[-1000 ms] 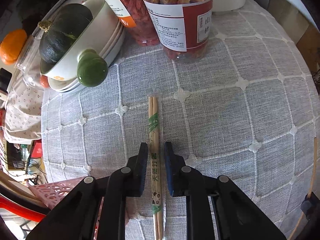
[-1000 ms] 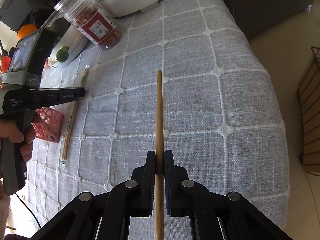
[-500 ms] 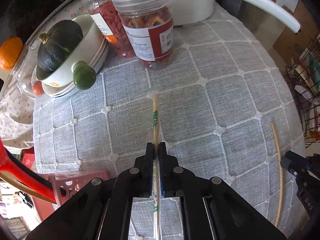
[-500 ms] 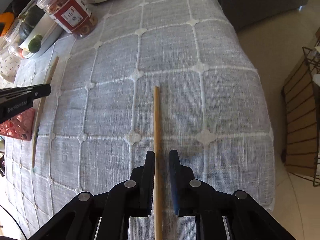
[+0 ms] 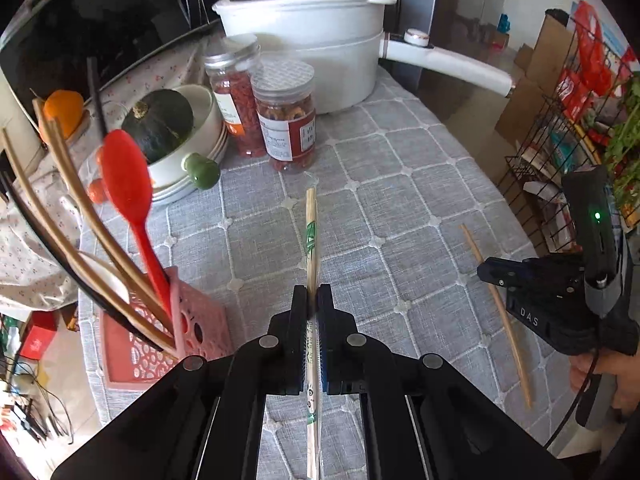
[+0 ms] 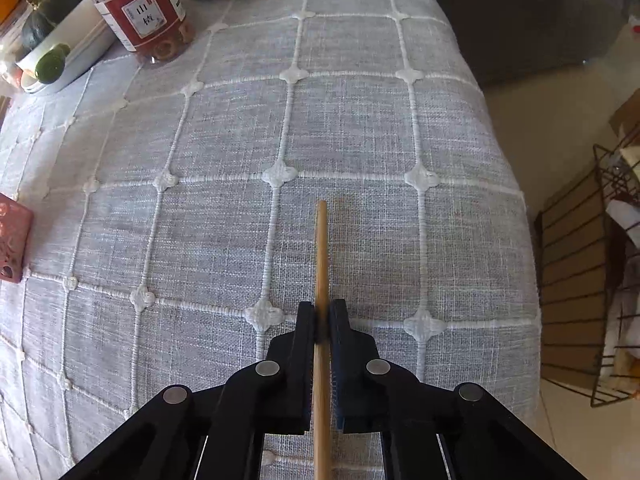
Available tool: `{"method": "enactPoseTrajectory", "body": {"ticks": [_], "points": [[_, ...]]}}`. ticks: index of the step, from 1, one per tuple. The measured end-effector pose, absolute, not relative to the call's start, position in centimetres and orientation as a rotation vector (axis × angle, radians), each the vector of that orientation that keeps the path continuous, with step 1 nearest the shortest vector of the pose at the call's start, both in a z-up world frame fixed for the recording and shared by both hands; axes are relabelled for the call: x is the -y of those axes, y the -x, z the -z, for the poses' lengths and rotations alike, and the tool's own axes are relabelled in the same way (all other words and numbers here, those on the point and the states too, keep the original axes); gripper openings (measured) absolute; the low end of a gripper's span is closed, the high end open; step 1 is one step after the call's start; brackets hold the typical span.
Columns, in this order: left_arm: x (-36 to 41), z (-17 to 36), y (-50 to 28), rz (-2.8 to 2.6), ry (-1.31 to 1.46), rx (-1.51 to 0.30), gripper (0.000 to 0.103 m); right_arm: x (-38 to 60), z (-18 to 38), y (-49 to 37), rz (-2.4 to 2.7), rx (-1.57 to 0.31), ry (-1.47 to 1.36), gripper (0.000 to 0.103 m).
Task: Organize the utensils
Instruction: 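Carry the wrapped chopsticks toward the pink basket with the left tool while the right tool carries its chopstick, then lower the wrapped chopsticks into the pink basket and open the left tool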
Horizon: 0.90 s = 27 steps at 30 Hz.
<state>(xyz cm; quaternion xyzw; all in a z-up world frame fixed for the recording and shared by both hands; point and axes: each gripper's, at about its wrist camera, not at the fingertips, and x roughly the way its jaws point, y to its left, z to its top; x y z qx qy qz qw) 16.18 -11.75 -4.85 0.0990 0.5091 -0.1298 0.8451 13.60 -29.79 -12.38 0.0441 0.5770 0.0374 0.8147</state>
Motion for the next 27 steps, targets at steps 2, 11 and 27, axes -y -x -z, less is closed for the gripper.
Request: {"method": "enactPoseTrajectory", "body": {"ticks": [2, 11, 27], "points": [[10.4, 3.3, -14.9, 0.298, -0.177, -1.039, 0.005, 29.8, 10.4, -12.7, -0.091, -1.188, -0.108, 0.005], [2.5, -4.0, -10.4, 0.300, 0.022, -0.793, 0.005, 27.0, 0.9, -8.6, -0.147, -0.948, -0.123, 0.005], [-4.0, -4.2, -10.6, 0.149, 0.142, -0.308, 0.005, 21.8, -4.1, -8.5, -0.241, -0.769, -0.126, 0.005]]}}
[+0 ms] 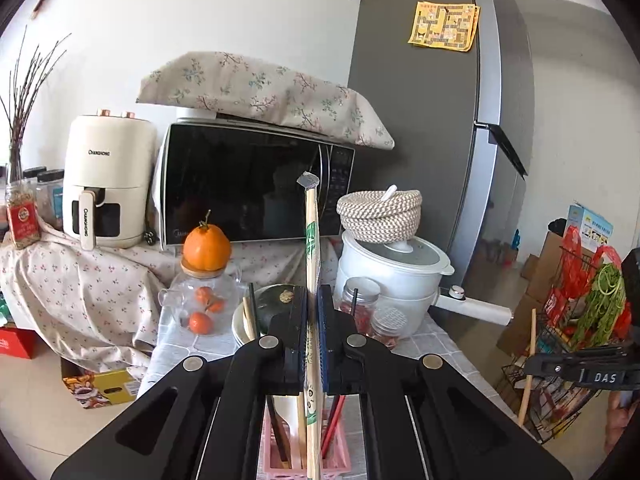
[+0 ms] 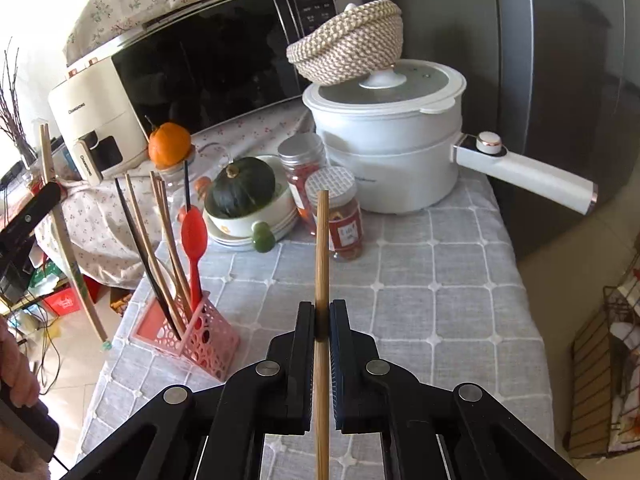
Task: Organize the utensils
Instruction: 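Lower the wrapped chopsticks into the pink basket and open the left tool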
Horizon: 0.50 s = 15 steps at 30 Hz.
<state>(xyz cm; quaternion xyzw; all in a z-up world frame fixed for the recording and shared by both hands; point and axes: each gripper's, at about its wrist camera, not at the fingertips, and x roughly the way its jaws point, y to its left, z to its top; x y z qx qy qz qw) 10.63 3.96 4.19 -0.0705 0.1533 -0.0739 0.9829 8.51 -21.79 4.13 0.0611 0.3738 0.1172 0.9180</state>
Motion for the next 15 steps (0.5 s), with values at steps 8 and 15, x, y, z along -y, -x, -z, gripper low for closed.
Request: {"method": "enactPoseTrajectory", "body": {"ticks": [8, 15], "points": [[-3.4, -1.8, -12.4, 0.135, 0.100, -0.240, 0.005, 21.2, -3.3, -10.2, -0.260, -0.773, -0.122, 0.005], [-3.8, 0.2, -13.3, 0.102, 0.121, -0.248, 0.005, 21.5, -2.8, -10.9, -0.264, -0.780, -0.138, 0.005]]}}
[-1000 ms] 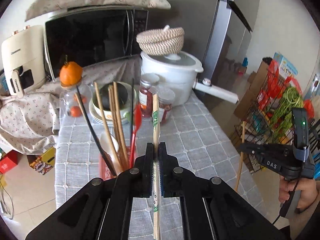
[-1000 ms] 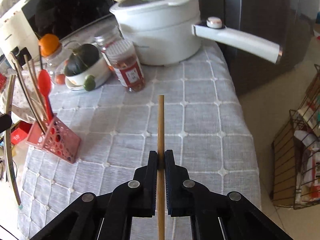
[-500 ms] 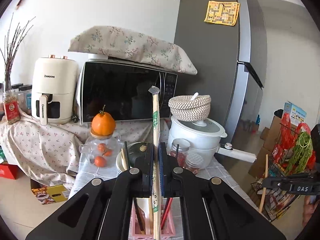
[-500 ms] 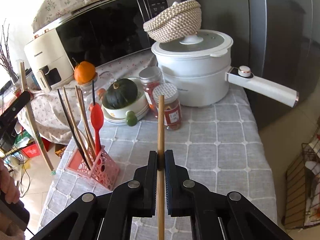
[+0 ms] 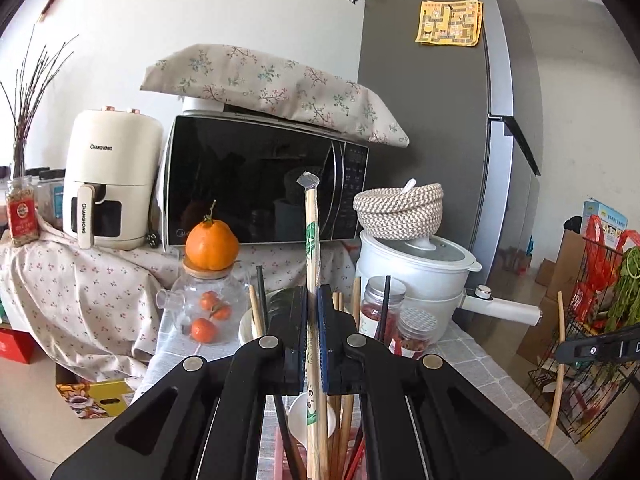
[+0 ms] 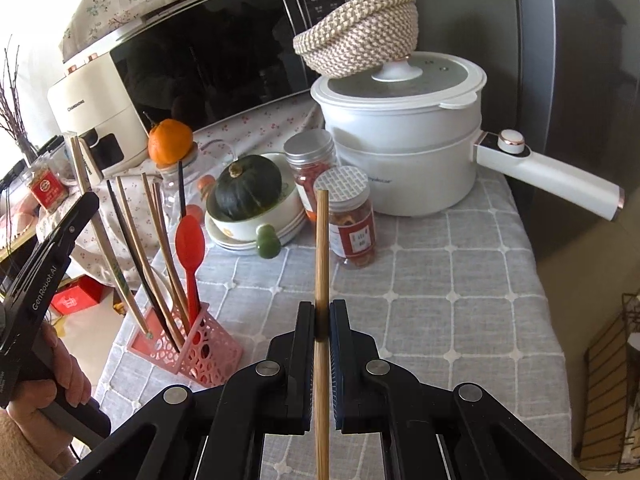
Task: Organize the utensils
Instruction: 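Lower the wrapped chopsticks into the pink basket and open the left tool, then lower the wooden chopstick into the pink basket and open the right tool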
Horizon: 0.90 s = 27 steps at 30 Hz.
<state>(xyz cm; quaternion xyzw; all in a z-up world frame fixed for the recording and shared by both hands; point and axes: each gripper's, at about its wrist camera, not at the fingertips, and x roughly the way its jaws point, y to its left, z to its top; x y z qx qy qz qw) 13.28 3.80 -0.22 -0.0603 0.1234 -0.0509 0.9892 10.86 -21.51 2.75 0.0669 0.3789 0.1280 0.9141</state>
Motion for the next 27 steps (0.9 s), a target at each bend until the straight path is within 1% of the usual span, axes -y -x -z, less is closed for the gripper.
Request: {"method": "enactPoseTrajectory", "body": {"ticks": [10, 15, 17, 18, 19, 20, 21, 22, 26, 27], "points": [[-3.8, 3.1, -12.9, 0.100, 0.095, -0.341, 0.006, 20.3, -3.1, -10.8, -0.297, -0.764, -0.148, 0.005], [-3.6, 3.1, -12.9, 0.098, 0.087, -0.470, 0.007, 19.1, -4.4, -10.3, -0.346, -0.712, -0.154, 0.005], [-3.5, 2.7, -12.5, 0.086, 0.082, -0.521, 0.012, 18.5, -5.1, -10.0, -0.370, -0.686, -0.162, 0.005], [-3.6, 2.4, -12.3, 0.082, 0.082, -0.548, 0.020, 18.3, -5.5, -9.9, -0.382, -0.673, -0.167, 0.005], [-3.6, 2.1, -12.1, 0.074, 0.077, -0.576, 0.033, 18.0, -5.9, -9.9, -0.393, -0.659, -0.174, 0.005], [-3.6, 1.8, -11.7, 0.063, 0.070, -0.603, 0.039, 17.8, -6.3, -9.8, -0.404, -0.644, -0.183, 0.005], [-3.7, 1.4, -11.2, 0.054, 0.067, -0.620, 0.048, 17.6, -6.7, -9.8, -0.416, -0.629, -0.194, 0.005], [-3.8, 1.1, -10.6, 0.041, 0.064, -0.633, 0.055, 17.4, -7.1, -9.8, -0.427, -0.613, -0.206, 0.005], [-4.8, 0.5, -9.0, -0.026, 0.054, -0.720, 0.067, 16.8, -8.6, -9.9, -0.468, -0.537, -0.251, 0.005], [-5.2, 0.7, -8.7, -0.038, 0.059, -0.739, 0.072, 16.6, -8.9, -9.9, -0.477, -0.513, -0.260, 0.005]]}}
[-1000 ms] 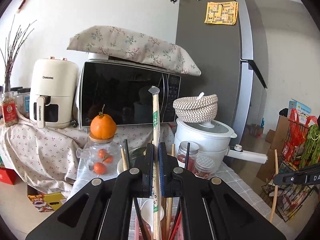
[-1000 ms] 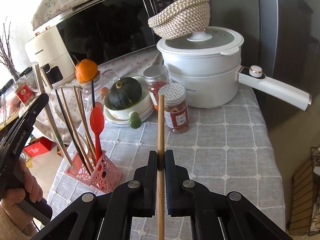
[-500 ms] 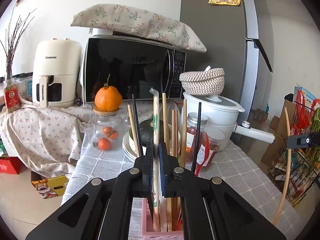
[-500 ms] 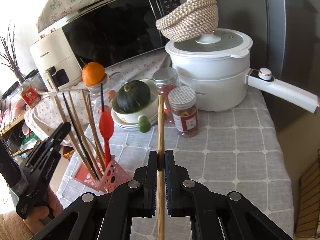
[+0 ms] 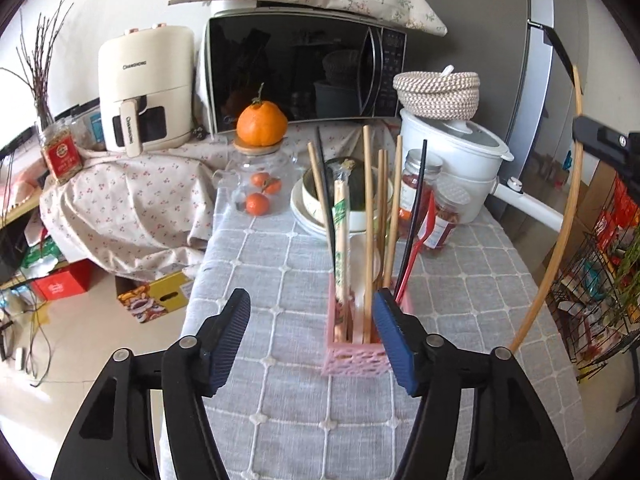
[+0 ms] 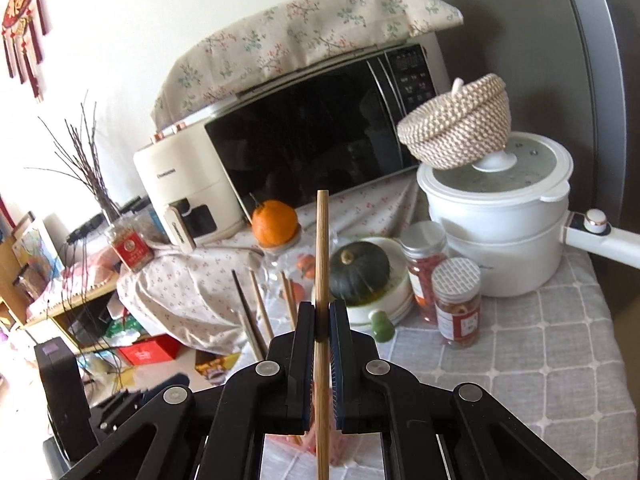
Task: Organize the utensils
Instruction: 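Lower the wooden chopstick into the pink basket and open the right tool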
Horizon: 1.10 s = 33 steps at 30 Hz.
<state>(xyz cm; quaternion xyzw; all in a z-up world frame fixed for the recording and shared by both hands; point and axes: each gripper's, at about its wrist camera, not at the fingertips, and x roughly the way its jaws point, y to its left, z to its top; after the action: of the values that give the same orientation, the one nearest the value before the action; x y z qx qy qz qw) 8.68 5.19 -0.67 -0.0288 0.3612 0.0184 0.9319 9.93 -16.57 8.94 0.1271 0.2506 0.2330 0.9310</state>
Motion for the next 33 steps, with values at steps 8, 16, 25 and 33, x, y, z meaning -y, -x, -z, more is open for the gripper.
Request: {"method": "enactPoseTrajectory", "body": {"ticks": [8, 16, 25, 33], "points": [[-7.6, 4.3, -8.7, -0.076, 0.069, -0.863, 0.075, 15.2, -8.5, -11.2, -0.516, -0.391, -0.330, 0.005], [-9.0, 5.4, -9.7, -0.069, 0.116, -0.892, 0.075, 14.1, -5.6, -12.8, -0.524, -0.345, -0.372, 0.005], [-8.6, 5.8, -9.9, -0.056, 0.110, -0.884, 0.075, 12.1, -2.1, -13.6, -0.517, -0.385, -0.340, 0.006], [-8.2, 6.0, -9.9, -0.053, 0.107, -0.889, 0.076, 10.5, 0.5, -13.8, -0.504, -0.447, -0.275, 0.006]]}}
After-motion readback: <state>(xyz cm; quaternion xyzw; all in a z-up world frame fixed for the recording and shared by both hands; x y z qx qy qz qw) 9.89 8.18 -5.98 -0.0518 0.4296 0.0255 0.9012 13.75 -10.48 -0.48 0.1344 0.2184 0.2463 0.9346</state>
